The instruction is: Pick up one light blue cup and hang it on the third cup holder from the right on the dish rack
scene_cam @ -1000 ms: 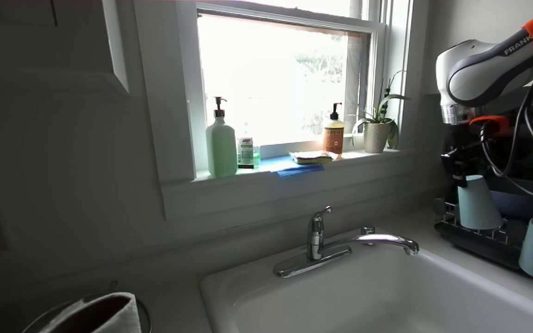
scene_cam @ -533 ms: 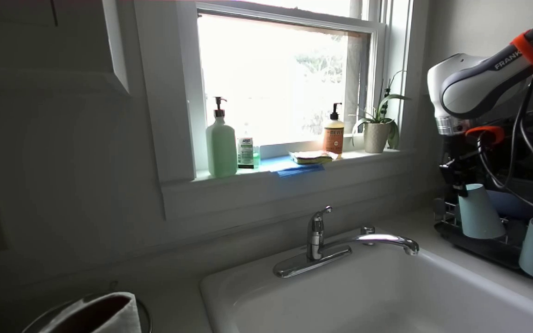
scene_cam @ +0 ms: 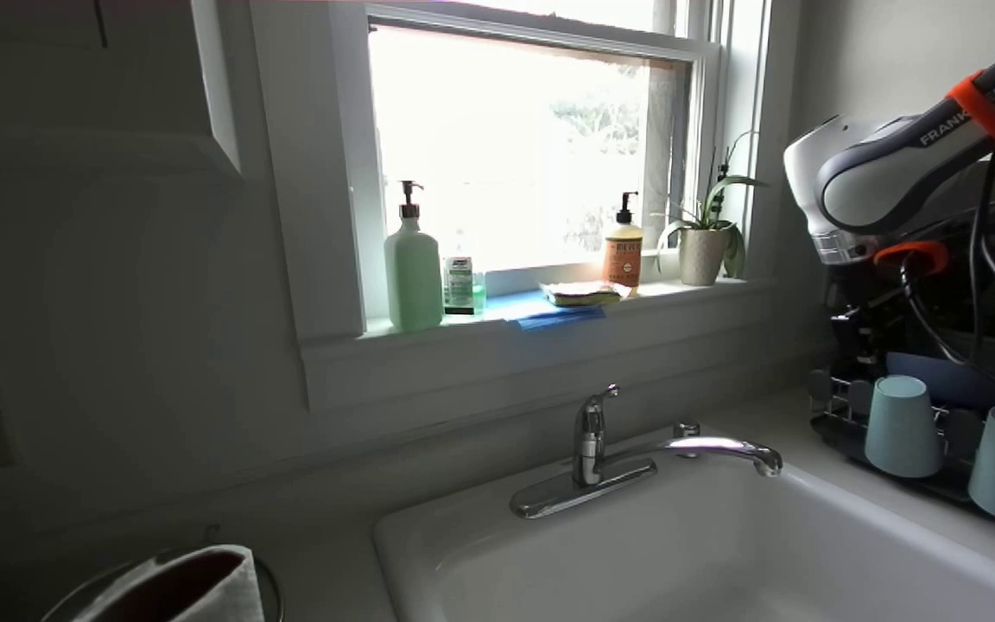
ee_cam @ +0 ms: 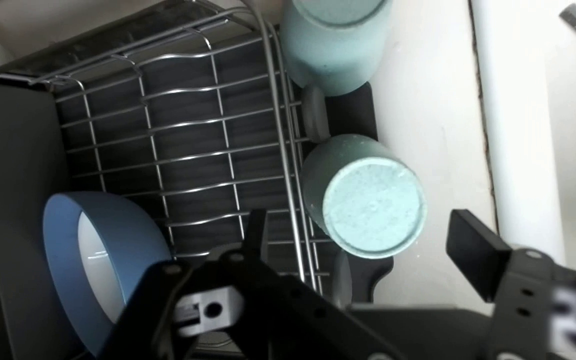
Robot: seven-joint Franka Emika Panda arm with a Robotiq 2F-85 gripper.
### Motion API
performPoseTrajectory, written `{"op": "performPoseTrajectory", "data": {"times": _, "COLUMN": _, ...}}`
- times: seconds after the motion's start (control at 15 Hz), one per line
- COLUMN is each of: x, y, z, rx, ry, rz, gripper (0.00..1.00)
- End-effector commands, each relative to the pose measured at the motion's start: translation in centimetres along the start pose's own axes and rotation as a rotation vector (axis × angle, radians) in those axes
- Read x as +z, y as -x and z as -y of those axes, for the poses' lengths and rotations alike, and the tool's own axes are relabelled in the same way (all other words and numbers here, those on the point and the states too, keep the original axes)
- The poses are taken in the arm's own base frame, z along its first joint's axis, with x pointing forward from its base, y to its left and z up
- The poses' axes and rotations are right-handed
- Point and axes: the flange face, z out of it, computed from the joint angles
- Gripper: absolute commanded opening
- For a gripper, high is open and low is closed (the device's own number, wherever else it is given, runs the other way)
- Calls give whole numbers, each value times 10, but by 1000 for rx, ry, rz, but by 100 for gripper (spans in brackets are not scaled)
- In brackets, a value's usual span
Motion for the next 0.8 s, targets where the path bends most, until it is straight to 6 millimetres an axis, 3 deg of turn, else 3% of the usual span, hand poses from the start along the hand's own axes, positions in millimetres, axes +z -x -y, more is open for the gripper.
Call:
{"op": "performPoseTrajectory", "data": {"times": 0.0, "x": -5, "y": 8, "z": -5, "rx": -6, "ry": 25, "rz": 10, "gripper": 100}}
{"op": "performPoseTrajectory", "data": {"times": 0.2, "x": -17, "y": 27, "z": -11, "rx": -37, "ry": -13, "rz": -18, "gripper": 100}}
{"op": "performPoseTrajectory", "data": {"times": 0.73, "x": -31, "y": 121, "z": -37, "rx": -101, "ry": -100, "rz": -249, "gripper": 100}}
